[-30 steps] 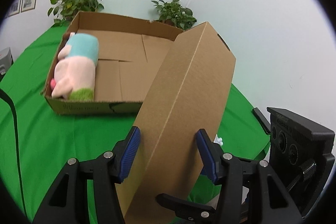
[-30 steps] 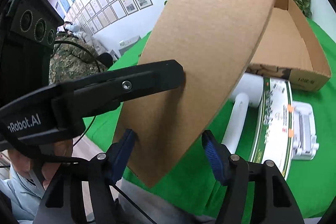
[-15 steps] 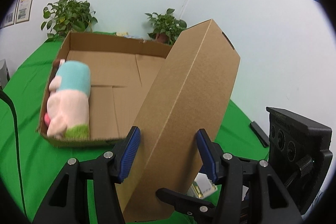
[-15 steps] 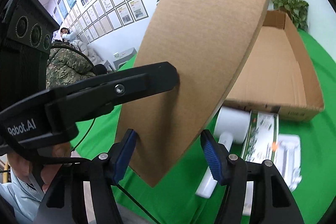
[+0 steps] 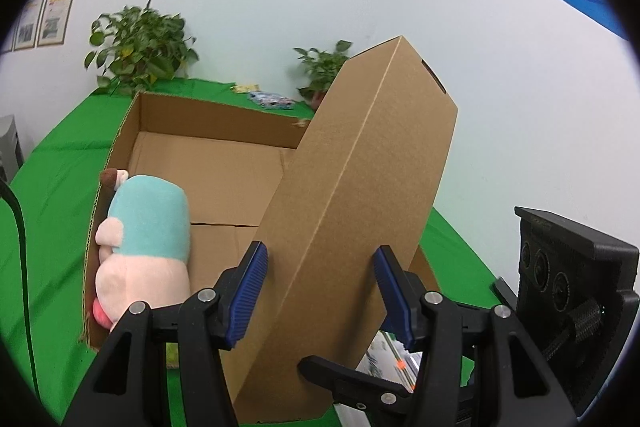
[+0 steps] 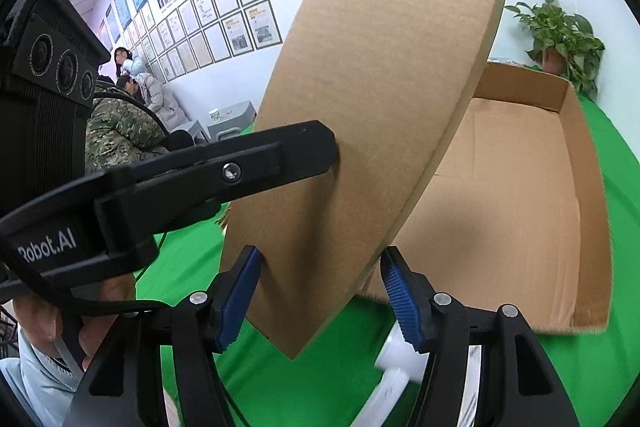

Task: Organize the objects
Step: 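Lift the long brown box with the left gripper and swing it over the open box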

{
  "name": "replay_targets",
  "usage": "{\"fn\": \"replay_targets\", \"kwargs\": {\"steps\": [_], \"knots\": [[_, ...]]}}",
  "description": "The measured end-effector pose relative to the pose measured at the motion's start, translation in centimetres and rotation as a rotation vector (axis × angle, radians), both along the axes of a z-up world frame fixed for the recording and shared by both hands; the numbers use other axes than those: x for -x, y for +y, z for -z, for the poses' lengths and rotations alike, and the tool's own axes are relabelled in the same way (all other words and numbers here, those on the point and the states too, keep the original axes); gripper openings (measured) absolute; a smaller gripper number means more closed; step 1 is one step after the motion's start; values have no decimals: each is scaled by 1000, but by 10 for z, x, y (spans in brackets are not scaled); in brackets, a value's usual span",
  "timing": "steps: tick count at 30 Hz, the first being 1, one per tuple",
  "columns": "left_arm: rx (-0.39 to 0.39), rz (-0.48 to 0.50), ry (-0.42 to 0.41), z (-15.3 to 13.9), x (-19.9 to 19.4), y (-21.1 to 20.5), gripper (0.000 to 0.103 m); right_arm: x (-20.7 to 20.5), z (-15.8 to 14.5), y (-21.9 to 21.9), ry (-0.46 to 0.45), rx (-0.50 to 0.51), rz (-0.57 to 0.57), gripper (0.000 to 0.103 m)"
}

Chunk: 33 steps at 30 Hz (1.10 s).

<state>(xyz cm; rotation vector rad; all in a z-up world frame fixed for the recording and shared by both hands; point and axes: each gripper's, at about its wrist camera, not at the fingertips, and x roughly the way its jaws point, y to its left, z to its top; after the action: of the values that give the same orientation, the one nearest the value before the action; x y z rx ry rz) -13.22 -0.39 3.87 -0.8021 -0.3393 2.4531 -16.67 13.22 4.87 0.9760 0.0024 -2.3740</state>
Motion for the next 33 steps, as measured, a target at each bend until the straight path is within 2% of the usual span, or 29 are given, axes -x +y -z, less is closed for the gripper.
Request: {"fn": "replay_targets", "kwargs": {"steps": [5, 13, 14, 15, 18, 23, 24, 27, 30, 31, 33], "knots": [[6, -69, -49, 15, 32, -8, 53, 56, 14, -35, -9, -17, -31, 58], [-20, -156, -164, 46, 80, -25, 55, 121, 22, -51, -15, -17, -73, 58], [-18, -164, -176, 49, 83, -26, 54, 130, 24, -53, -18, -16, -77, 58], [-11, -167, -179, 50, 86, -26, 48, 136, 27, -51, -20, -12, -79, 58], [9, -172, -190, 54, 93, -22, 45, 154, 39, -46, -41, -11, -68, 58], [25, -179, -221, 64, 102, -14, 44, 159, 64, -39, -82, 19, -62, 58], [32, -181, -228, 66, 102, -12, 44, 147, 77, -30, -91, 26, -62, 58], [61, -179, -252, 72, 104, -5, 35, 155, 97, -22, -129, 39, -60, 58], [79, -178, -275, 79, 107, -2, 35, 167, 116, -15, -176, 68, -60, 57], [85, -180, -276, 79, 108, -1, 35, 155, 121, -11, -185, 72, -58, 57], [91, -186, -278, 79, 107, -1, 35, 157, 126, -12, -183, 76, -60, 57]]}}
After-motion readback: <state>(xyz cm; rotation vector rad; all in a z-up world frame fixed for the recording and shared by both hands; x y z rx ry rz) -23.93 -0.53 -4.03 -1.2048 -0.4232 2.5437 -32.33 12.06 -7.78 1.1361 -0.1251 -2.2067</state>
